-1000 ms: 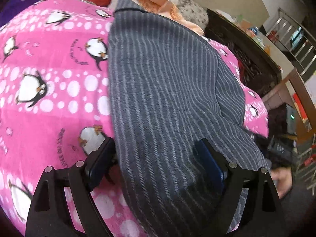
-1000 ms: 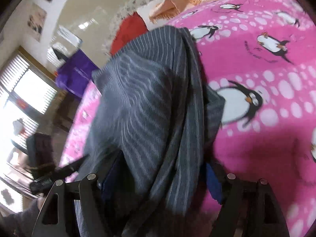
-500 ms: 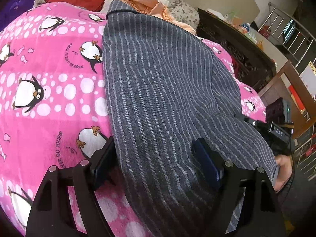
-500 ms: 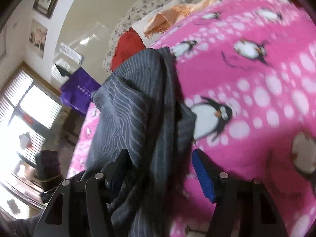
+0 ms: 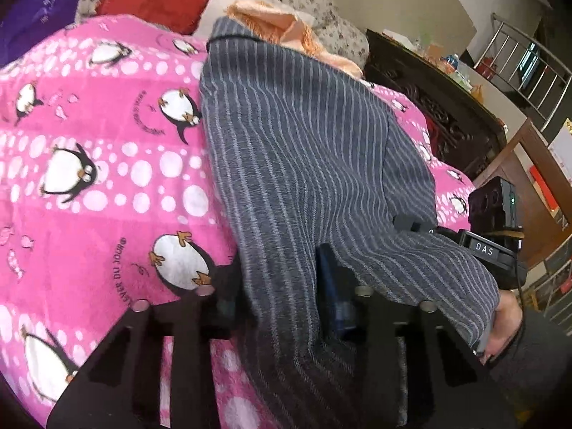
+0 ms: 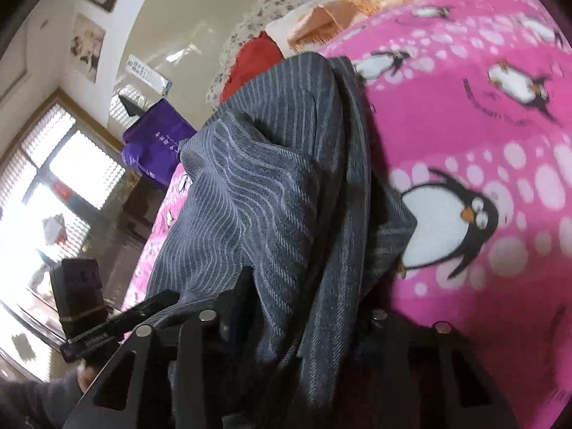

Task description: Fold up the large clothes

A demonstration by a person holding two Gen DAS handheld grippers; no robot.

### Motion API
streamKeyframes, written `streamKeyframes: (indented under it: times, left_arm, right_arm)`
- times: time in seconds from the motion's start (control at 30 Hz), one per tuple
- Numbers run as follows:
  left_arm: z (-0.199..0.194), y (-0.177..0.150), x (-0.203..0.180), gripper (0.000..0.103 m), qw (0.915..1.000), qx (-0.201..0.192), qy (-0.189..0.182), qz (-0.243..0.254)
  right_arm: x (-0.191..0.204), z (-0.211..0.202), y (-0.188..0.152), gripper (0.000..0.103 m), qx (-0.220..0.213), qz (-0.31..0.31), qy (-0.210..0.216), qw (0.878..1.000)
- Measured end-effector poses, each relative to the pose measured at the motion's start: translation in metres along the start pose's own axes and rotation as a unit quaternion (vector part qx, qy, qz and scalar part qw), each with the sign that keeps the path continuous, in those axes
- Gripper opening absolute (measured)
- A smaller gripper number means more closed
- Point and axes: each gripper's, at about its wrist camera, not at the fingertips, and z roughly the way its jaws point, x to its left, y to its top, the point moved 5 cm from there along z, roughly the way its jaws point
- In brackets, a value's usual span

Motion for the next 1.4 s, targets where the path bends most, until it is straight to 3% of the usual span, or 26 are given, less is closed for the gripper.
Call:
streamKeyframes:
  times: [0.27, 0.47, 0.63, 0.7, 0.87, 0.93, 1.03, 1.13, 1.2, 1.23, 1.3, 1.37, 1.4]
  left_arm:
    - [-0.037, -0.001, 0.012, 0.025, 0.9999, -0.011, -0.007, 0.003]
    - [-0.084, -0.014, 0.068, 0.025, 0.9996, -0.012, 0.010, -0.022]
    - [-0.082, -0.027, 0.087, 0.030, 0.9994, 0.008, 0.007, -0.034]
    - [-0.080, -0.028, 0.081, 0.036, 0.9996, 0.011, 0.014, -0.022]
    - [-0.099, -0.030, 0.075, 0.037, 0.9993, 0.007, 0.035, -0.011]
    - [-0.118, -0.034, 0.074, 0.037, 0.9988, -0.014, 0.047, -0.001]
    - [-0.145, -0.043, 0.064, 0.037, 0.9979, -0.048, 0.044, 0.007]
    - [-0.157, -0.055, 0.047, 0.037, 0.9978, -0.060, 0.026, 0.014]
    - [-0.158, -0.063, 0.037, 0.037, 0.9978, -0.057, 0.021, 0.025]
    - [-0.155, -0.061, 0.032, 0.037, 0.9980, -0.053, 0.017, 0.028]
    - [-0.144, -0.070, 0.027, 0.037, 0.9992, -0.028, 0.005, 0.027]
    - [-0.117, -0.086, 0.029, 0.036, 0.9994, 0.026, 0.000, 0.022]
    - [-0.113, -0.089, 0.030, 0.036, 0.9994, 0.021, 0.002, 0.026]
  right_arm:
    - [0.021, 0.016, -0.022, 0.034, 0.029, 0.091, 0.068, 0.993]
    - [0.068, 0.047, -0.049, 0.034, 0.060, 0.087, 0.100, 0.989]
    - [0.086, 0.056, -0.054, 0.033, 0.052, 0.061, 0.063, 0.995]
    - [0.080, 0.049, -0.054, 0.035, 0.047, 0.066, 0.053, 0.995]
    - [0.076, 0.008, -0.056, 0.041, 0.029, 0.085, 0.000, 0.996]
    - [0.095, -0.015, -0.052, 0.041, 0.004, 0.045, -0.044, 0.998]
    - [0.138, -0.037, -0.049, 0.041, -0.022, -0.041, -0.061, 0.997]
    - [0.202, -0.033, -0.063, 0.033, -0.014, -0.170, -0.071, 0.983]
    - [0.224, -0.021, -0.075, 0.021, 0.005, -0.215, -0.066, 0.974]
    - [0.229, -0.011, -0.083, 0.019, 0.021, -0.239, -0.084, 0.967]
    - [0.215, 0.005, -0.101, 0.010, 0.068, -0.254, -0.136, 0.955]
    - [0.177, 0.019, -0.117, 0.006, 0.112, -0.243, -0.200, 0.943]
    - [0.166, 0.021, -0.122, 0.006, 0.108, -0.240, -0.199, 0.944]
